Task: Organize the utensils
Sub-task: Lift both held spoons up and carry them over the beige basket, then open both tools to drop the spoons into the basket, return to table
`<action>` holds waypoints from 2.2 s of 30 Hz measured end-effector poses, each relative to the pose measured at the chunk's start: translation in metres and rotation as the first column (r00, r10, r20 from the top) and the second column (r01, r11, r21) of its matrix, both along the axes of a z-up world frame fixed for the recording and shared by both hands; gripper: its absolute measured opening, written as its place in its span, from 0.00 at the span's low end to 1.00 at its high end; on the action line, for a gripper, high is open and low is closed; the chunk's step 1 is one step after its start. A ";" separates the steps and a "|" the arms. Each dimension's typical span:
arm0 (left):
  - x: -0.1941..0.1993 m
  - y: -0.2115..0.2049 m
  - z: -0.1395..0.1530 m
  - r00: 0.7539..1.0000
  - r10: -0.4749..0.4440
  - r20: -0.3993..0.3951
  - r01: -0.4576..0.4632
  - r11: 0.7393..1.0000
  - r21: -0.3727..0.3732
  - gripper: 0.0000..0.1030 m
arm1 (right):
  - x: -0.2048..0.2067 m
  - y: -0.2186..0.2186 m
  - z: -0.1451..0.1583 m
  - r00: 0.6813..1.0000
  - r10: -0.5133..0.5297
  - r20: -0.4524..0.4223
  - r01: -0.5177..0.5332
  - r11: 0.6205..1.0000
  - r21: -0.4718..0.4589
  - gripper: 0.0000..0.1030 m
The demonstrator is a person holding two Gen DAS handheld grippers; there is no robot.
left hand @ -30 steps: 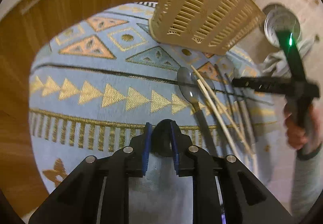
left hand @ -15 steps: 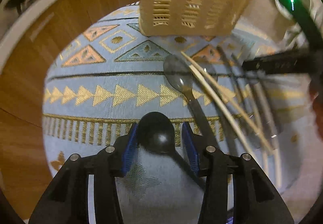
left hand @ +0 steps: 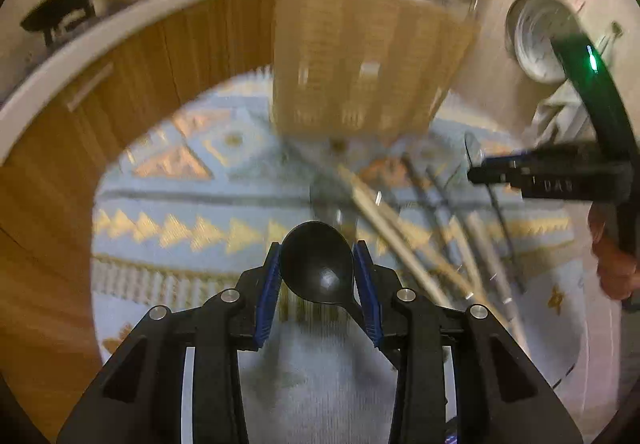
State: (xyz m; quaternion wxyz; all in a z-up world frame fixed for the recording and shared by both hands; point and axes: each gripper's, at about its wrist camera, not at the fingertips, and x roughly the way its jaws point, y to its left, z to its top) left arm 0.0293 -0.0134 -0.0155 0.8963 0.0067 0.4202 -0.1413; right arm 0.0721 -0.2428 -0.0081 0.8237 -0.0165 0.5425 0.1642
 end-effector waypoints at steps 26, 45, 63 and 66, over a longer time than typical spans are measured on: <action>0.106 -0.086 0.152 0.664 0.031 0.747 -0.324 0.912 0.251 0.33 | 0.042 -0.055 0.180 0.668 -0.350 0.656 0.144 0.926 0.348 0.28; 0.099 -0.053 0.100 0.802 0.026 0.597 -0.148 0.976 0.158 0.60 | 0.050 -0.024 0.112 0.709 -0.295 0.640 0.173 0.953 0.248 0.61; 0.034 0.011 0.096 0.994 -0.083 0.066 0.090 0.989 -0.115 0.58 | -0.037 -0.044 0.141 0.907 -0.186 0.377 0.135 0.978 0.157 0.61; 0.035 0.003 0.054 0.995 -0.091 -0.037 0.089 0.995 -0.037 0.58 | -0.026 -0.041 0.105 0.971 -0.152 0.185 0.129 0.983 0.131 0.60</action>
